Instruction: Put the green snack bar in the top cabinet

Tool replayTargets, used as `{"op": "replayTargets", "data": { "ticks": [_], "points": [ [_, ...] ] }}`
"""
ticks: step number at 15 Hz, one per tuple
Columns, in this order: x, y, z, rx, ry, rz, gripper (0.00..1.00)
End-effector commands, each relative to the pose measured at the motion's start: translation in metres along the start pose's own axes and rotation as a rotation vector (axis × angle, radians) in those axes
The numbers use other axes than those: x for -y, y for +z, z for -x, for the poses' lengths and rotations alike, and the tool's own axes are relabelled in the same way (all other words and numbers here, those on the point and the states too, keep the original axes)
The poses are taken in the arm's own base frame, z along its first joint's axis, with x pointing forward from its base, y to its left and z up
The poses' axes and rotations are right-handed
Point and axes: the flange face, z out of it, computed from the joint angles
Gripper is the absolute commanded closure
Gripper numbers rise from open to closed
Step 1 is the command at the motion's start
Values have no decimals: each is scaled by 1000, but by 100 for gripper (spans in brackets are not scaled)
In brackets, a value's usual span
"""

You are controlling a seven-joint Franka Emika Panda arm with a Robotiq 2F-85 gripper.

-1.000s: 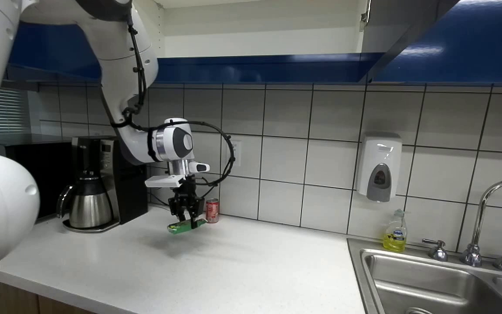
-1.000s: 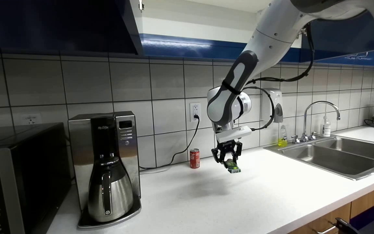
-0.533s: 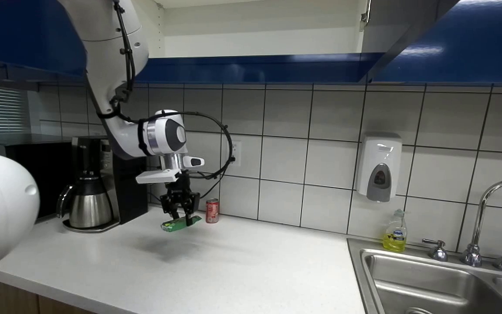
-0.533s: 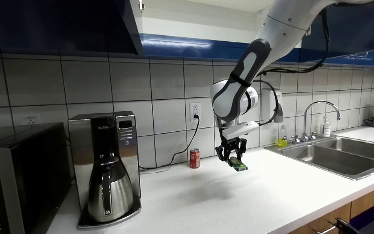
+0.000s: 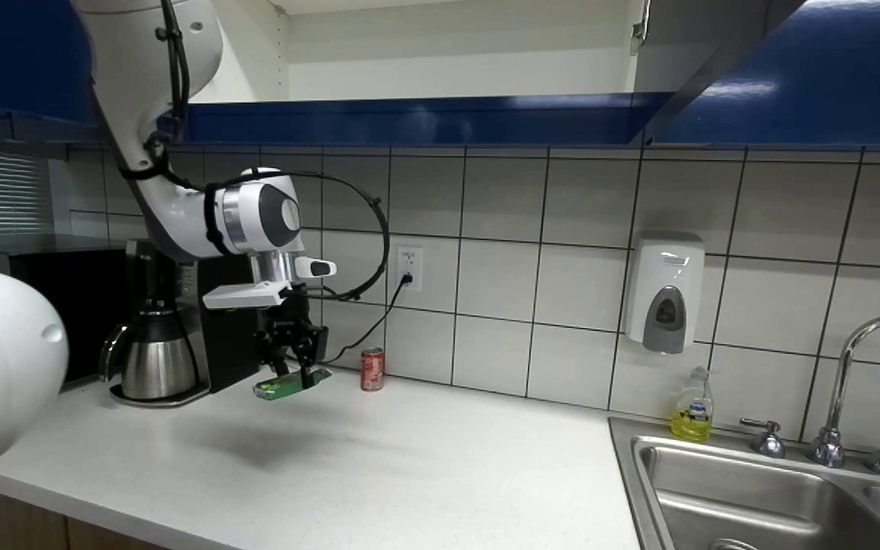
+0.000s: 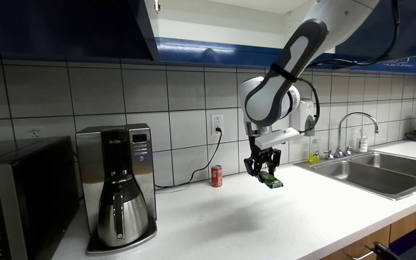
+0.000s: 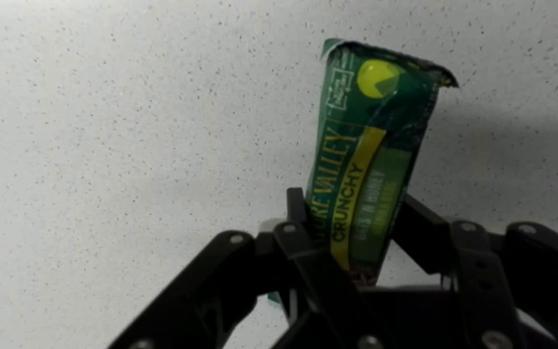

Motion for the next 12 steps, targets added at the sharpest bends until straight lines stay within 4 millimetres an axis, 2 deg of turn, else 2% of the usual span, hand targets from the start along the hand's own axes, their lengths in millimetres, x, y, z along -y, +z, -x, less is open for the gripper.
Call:
{"op": "replayTargets", "data": {
  "ticks": [1,6,12],
  "points": [
    [-3,-26,36,-29,1,-2,79],
    [0,-67,62,-86,-6,2,79],
    [2,-139,73,-177,15,18,79]
  ]
}}
